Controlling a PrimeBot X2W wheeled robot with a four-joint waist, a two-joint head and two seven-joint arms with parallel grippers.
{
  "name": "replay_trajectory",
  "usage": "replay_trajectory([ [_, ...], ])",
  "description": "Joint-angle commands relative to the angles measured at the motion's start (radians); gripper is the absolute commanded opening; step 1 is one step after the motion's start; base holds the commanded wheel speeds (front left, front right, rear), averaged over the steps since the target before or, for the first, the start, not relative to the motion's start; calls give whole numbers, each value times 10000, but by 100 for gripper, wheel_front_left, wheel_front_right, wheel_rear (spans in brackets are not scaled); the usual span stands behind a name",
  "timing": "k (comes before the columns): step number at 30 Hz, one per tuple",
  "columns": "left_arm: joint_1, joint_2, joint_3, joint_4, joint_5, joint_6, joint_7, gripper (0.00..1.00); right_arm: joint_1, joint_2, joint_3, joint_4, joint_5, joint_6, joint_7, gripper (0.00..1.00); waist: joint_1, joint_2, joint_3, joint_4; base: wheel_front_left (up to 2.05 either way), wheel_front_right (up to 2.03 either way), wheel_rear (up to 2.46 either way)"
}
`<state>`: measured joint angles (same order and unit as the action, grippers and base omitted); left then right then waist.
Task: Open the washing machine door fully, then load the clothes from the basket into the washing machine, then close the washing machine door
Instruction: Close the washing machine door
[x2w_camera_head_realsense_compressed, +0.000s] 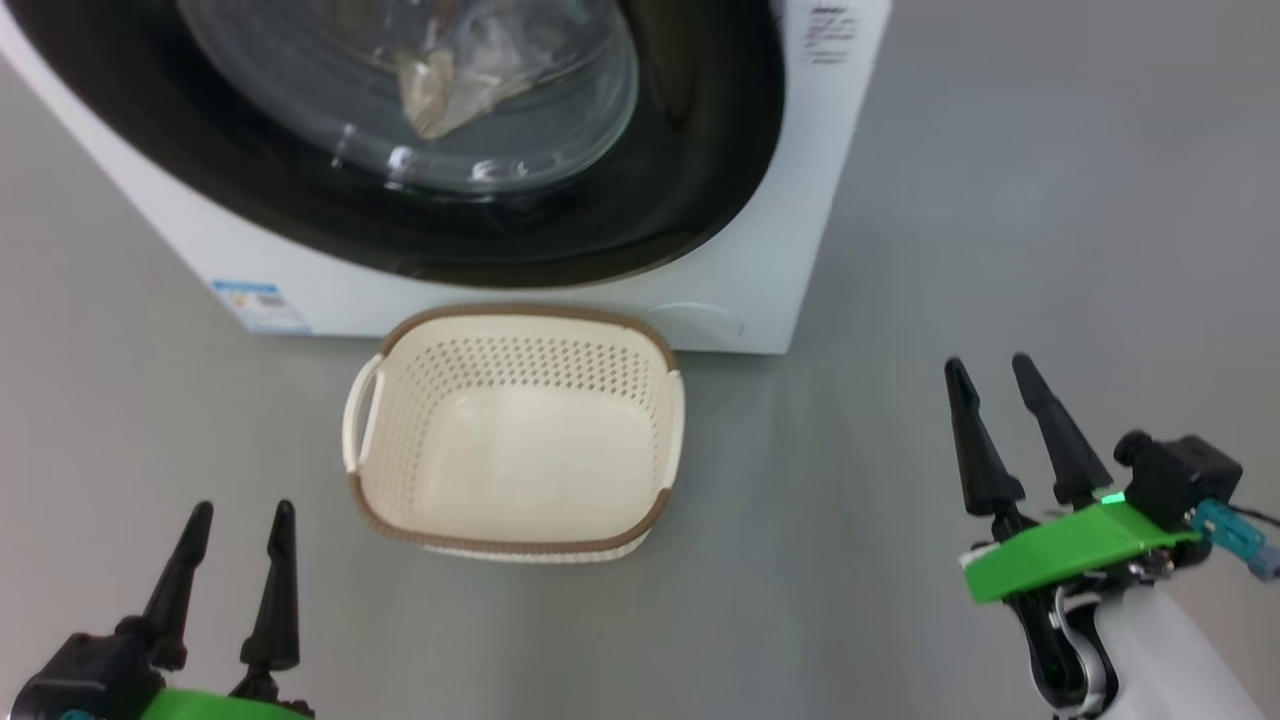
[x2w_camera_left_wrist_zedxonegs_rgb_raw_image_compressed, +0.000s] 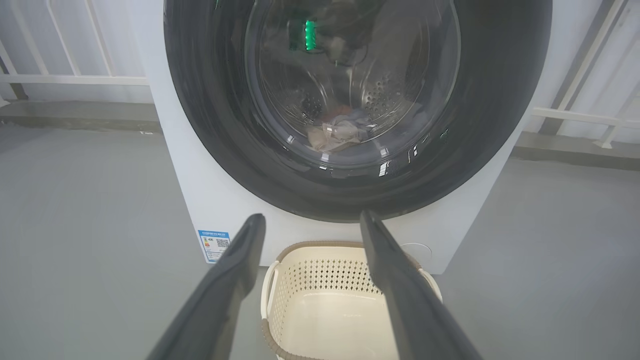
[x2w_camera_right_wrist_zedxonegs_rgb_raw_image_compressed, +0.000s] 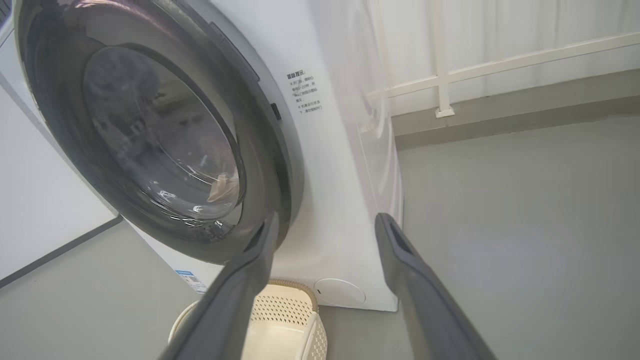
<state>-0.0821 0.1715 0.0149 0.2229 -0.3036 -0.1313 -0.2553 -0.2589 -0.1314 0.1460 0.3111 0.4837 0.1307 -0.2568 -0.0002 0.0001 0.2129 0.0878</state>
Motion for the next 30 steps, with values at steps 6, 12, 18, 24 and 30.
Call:
replay_trajectory([
  [6,355,345,483,-118,151,6,-65,100,820,-18,-62,-248,90,0,-49,100,2,-1,-1017,-920,0,0,0],
  [12,663,384,585,-79,220,6,-65,100,1413,-131,-124,-280,142,0,-49,100,2,-1,-1390,-1209,0,0,0],
  [18,830,443,666,-23,232,6,-65,100,1810,-176,-285,-413,158,0,-49,100,2,-1,-1606,-1360,0,0,0],
  [24,960,475,682,-9,236,6,-65,100,2244,-209,-496,-600,156,0,-49,100,2,-1,-1711,-1386,0,0,0],
  [30,965,518,770,20,204,6,-65,100,2459,-219,-661,-706,120,0,-49,100,2,-1,-1676,-1378,0,0,0],
])
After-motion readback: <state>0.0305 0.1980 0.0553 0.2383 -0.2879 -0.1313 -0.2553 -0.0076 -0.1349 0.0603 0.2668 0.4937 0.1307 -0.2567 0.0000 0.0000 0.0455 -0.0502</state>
